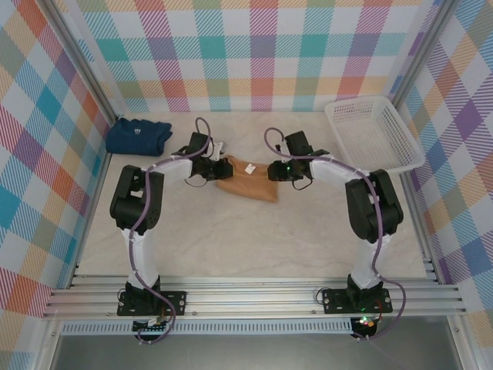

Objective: Fold the inside-out t-shirt

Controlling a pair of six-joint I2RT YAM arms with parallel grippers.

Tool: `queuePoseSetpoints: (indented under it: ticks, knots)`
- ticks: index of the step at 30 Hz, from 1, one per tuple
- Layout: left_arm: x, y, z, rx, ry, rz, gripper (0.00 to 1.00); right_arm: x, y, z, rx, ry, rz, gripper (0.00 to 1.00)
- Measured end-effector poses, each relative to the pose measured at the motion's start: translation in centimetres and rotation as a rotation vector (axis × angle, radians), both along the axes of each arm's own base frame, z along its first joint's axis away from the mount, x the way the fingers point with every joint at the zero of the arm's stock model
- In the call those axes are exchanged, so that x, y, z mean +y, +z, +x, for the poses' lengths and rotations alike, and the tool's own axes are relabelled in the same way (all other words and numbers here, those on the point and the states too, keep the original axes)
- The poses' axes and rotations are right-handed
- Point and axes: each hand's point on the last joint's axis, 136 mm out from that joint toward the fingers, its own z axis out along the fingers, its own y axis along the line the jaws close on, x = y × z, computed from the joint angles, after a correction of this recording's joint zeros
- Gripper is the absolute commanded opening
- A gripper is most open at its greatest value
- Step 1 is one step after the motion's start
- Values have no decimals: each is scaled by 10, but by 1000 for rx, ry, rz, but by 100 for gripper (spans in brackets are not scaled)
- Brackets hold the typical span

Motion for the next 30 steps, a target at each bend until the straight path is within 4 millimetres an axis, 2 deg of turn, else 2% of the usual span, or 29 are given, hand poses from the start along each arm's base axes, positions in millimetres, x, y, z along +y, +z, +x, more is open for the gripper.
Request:
queuePoseSetpoints:
  ticks: [4, 7, 10, 15, 21, 25, 30]
  knots:
    - [43, 36, 9, -93, 3, 175, 0, -5, 46, -2, -107, -3, 18, 42]
    - [76, 76, 24, -204, 19, 330, 0, -9, 63, -8, -142, -6, 32, 42]
    - [106, 113, 39, -304, 41, 498, 0, -11, 61, -15, -139, -3, 39, 43]
    - [149, 158, 56, -398, 47, 724, 0, -13, 38, -33, -72, 14, 47, 43]
    - [212, 213, 86, -476, 97, 840, 0, -8, 33, -38, -48, 27, 78, 43]
    - [247, 229, 101, -497, 117, 860, 0, -2, 28, -37, -33, 33, 107, 43]
    - [274, 219, 121, -482, 108, 832, 0, 0, 17, -39, 1, 34, 111, 43]
